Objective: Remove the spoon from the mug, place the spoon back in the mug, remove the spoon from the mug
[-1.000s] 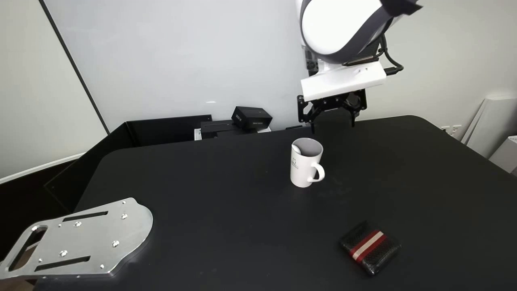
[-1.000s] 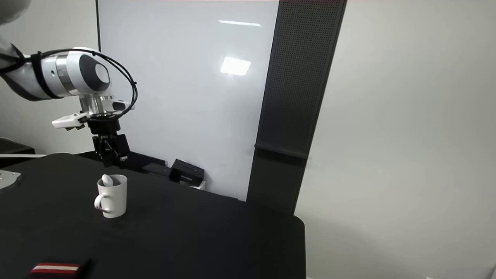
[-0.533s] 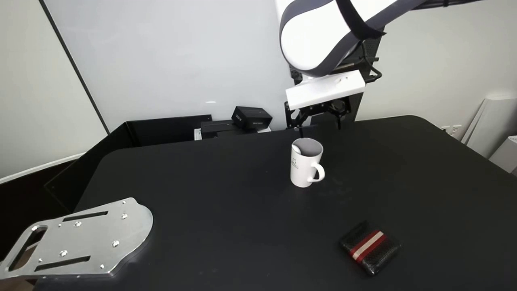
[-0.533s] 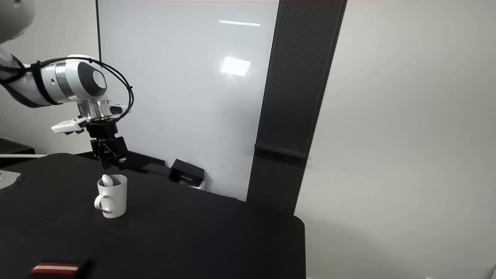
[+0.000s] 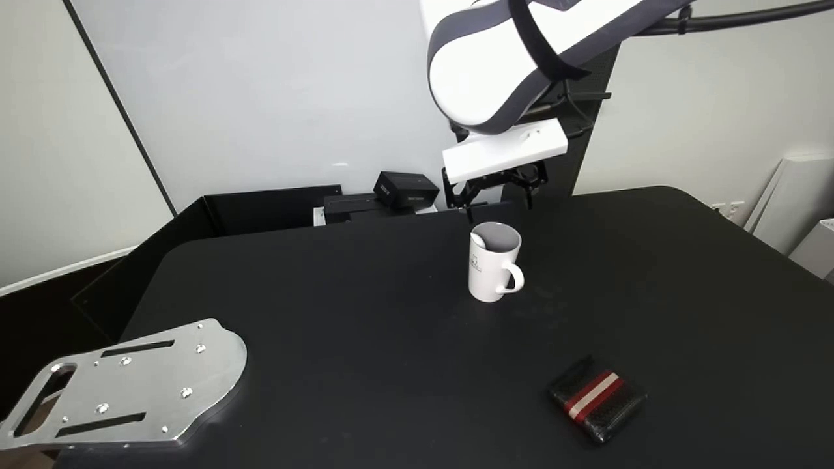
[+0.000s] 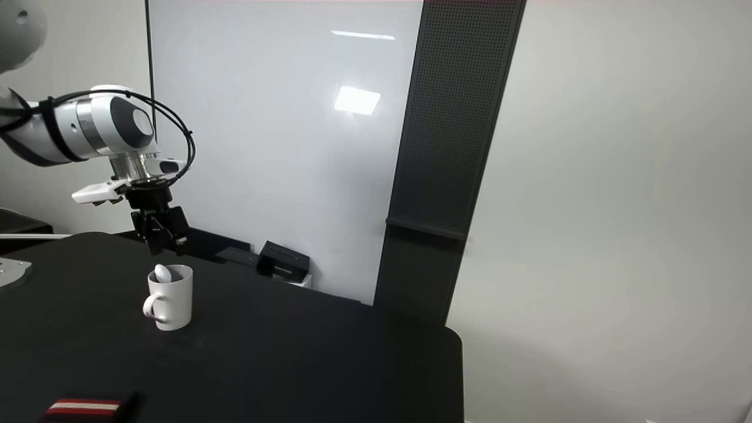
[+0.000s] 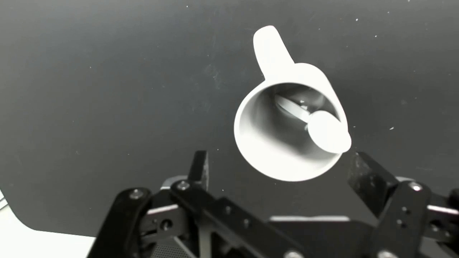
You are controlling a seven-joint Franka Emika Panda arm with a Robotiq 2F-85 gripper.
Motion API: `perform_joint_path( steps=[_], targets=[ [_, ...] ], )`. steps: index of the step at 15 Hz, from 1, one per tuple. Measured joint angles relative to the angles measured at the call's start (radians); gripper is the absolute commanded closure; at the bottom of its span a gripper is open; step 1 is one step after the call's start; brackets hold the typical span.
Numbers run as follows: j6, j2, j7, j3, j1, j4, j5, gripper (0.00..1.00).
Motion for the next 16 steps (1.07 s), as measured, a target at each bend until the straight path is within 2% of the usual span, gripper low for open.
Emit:
perform_joint_path(
  steps=[16],
  targets=[
    [-0.017,0.072,-0.015,-0.01,0.023,0.07,-0.002,0.0]
  ],
)
